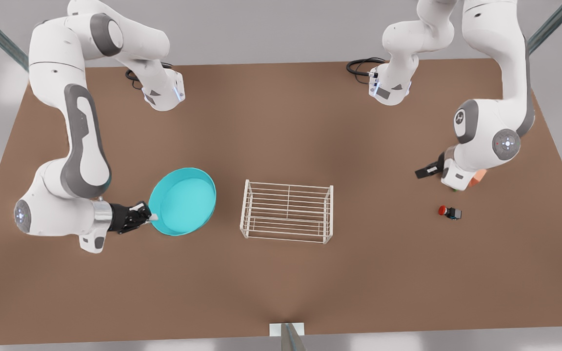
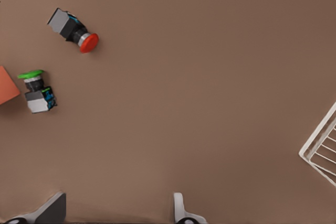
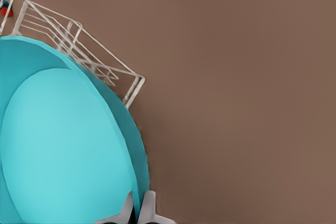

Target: Place the plate on the shelf with right arm and place the red button switch in the plate with left arm

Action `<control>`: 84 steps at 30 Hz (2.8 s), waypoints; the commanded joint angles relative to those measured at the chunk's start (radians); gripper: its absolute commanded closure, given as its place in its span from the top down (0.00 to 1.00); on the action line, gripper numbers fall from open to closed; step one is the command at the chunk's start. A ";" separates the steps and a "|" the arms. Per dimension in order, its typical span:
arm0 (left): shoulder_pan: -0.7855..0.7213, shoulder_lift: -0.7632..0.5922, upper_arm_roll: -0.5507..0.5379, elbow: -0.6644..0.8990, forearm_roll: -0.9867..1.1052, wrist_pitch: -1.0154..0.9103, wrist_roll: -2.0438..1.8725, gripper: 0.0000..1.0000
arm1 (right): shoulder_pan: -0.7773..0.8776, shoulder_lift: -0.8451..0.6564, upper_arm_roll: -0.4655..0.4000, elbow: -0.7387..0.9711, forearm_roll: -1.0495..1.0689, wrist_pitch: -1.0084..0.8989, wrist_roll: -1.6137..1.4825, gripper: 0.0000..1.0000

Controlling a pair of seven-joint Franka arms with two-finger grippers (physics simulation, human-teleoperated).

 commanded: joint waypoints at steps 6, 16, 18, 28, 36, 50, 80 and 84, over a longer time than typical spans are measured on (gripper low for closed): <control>0.000 0.039 0.004 -0.160 -0.065 0.446 -0.906 1.00 | 0.171 0.004 0.001 0.067 0.042 0.009 0.575 0.21; 0.006 0.318 0.011 -0.056 -0.056 0.788 -0.969 1.00 | 0.364 0.150 -0.002 0.136 0.077 0.311 0.796 0.20; 0.058 0.350 0.014 -0.045 0.015 0.788 -0.902 1.00 | 0.392 0.170 -0.002 0.137 0.079 0.359 0.822 0.21; 0.119 0.435 0.067 0.012 0.220 0.788 -0.805 1.00 | 0.448 0.182 -0.030 0.099 0.085 0.379 0.816 0.21; 0.124 0.490 0.120 0.041 0.331 0.776 -0.802 1.00 | 0.448 0.017 -0.212 0.148 0.018 0.279 0.819 1.00; 0.113 0.548 0.134 0.070 0.354 0.784 -0.869 1.00 | 0.327 -0.088 -0.306 0.193 -0.463 -0.221 0.587 1.00; 0.110 0.353 -0.364 0.431 0.138 0.098 -1.291 0.44 | 0.324 -0.088 -0.307 0.194 -0.463 -0.236 0.587 1.00; 0.095 0.350 -0.541 0.461 0.139 0.090 -1.555 0.44 | 0.324 -0.088 -0.309 0.194 -0.464 -0.243 0.586 1.00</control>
